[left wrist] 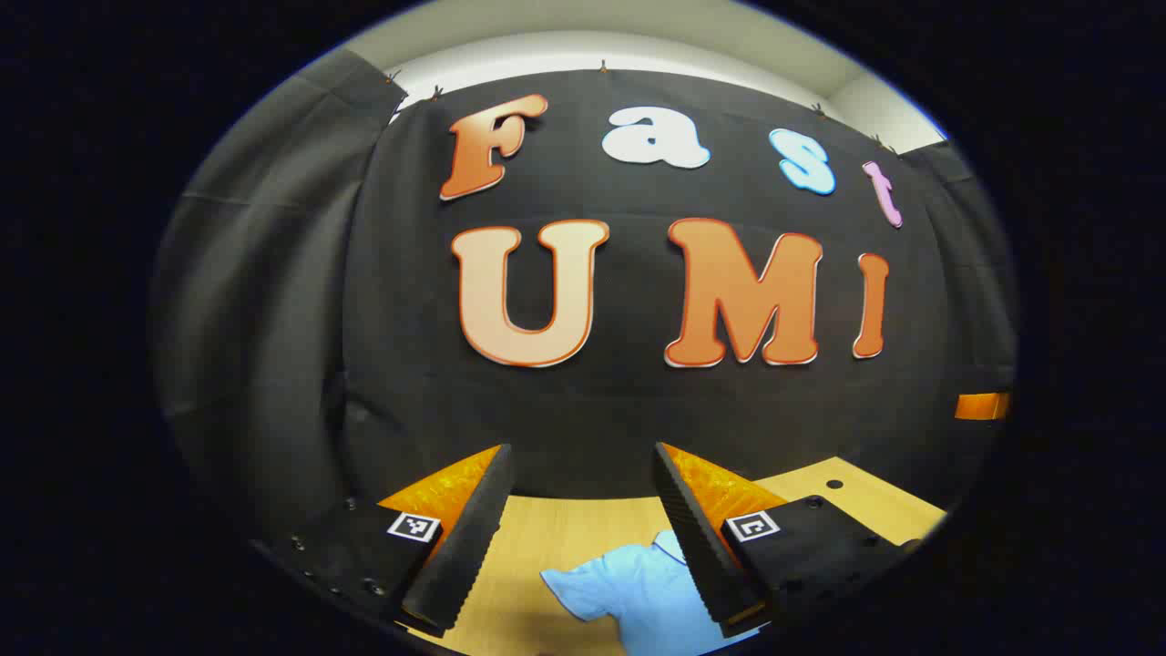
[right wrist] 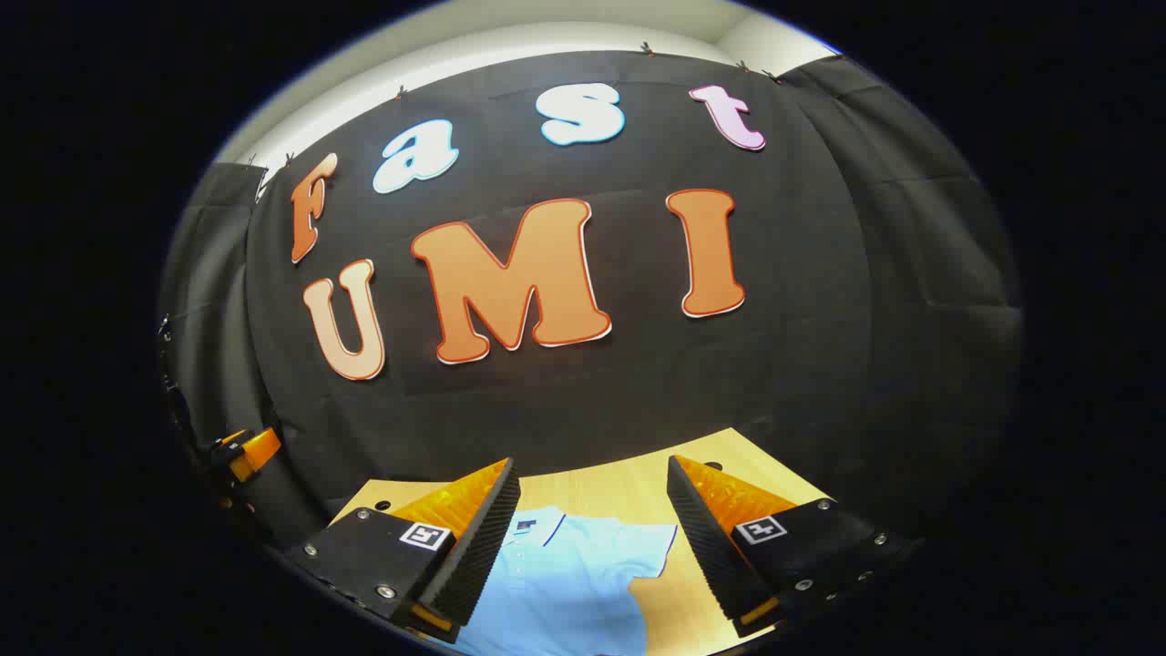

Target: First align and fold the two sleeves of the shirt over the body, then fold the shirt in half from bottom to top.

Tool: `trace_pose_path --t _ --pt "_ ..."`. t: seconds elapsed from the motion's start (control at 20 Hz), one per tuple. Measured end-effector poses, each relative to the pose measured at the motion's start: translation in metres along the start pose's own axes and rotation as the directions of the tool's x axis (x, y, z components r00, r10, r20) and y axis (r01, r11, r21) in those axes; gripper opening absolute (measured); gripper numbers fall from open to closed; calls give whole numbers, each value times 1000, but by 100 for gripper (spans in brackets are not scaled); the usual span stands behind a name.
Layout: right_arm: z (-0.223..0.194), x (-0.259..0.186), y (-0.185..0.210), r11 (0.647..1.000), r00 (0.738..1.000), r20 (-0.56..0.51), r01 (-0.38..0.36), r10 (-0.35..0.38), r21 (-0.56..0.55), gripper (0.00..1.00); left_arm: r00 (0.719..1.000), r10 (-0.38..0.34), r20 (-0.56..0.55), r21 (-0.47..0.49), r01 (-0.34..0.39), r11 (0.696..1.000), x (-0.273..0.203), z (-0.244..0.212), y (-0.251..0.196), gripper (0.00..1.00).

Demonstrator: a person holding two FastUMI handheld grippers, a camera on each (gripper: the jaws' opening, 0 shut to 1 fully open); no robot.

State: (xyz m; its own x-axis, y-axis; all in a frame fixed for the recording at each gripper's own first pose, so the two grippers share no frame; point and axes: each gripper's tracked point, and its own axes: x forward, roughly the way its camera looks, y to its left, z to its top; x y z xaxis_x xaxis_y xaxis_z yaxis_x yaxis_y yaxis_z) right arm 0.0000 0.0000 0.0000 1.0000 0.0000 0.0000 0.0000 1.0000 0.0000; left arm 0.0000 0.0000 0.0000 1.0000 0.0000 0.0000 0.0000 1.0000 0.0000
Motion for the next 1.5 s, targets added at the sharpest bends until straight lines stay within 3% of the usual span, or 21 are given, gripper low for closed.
trace_pose_path --t 0.1,0.2,0.45,0.6,0.75,1.05,1.35,1.45,1.5 --pt "-4 4 10 1000 1000 -22 18 -18 -22 98 1000 1 -31 -19 -1 1000 12 -12 18 98" --pt "-3 12 14 998 999 -26 36 -37 -44 98 997 -62 -51 -100 56 993 19 -17 9 98" --pt "5 33 6 998 997 -64 28 -31 -52 98 999 32 -15 0 -32 999 33 5 20 98" --pt "2 47 -8 995 995 -97 27 -37 -100 98 999 35 28 -88 -32 996 33 19 10 98" --pt "1 70 -17 995 991 -128 31 -44 -99 98 997 74 22 -60 -72 996 42 18 12 98" --pt "-24 99 -25 989 972 -221 50 -81 -141 98 996 81 -28 -64 -83 994 59 0 15 98" --pt "-68 138 -47 984 891 -432 69 -136 -167 98 993 97 -66 -71 -102 992 73 -20 29 98" --pt "-95 153 -55 983 826 -543 69 -151 -169 98 991 106 -82 -70 -112 991 77 -27 34 98" --pt "-115 156 -53 989 767 -627 59 -133 -138 98 989 111 -92 -70 -118 991 79 -31 37 98"
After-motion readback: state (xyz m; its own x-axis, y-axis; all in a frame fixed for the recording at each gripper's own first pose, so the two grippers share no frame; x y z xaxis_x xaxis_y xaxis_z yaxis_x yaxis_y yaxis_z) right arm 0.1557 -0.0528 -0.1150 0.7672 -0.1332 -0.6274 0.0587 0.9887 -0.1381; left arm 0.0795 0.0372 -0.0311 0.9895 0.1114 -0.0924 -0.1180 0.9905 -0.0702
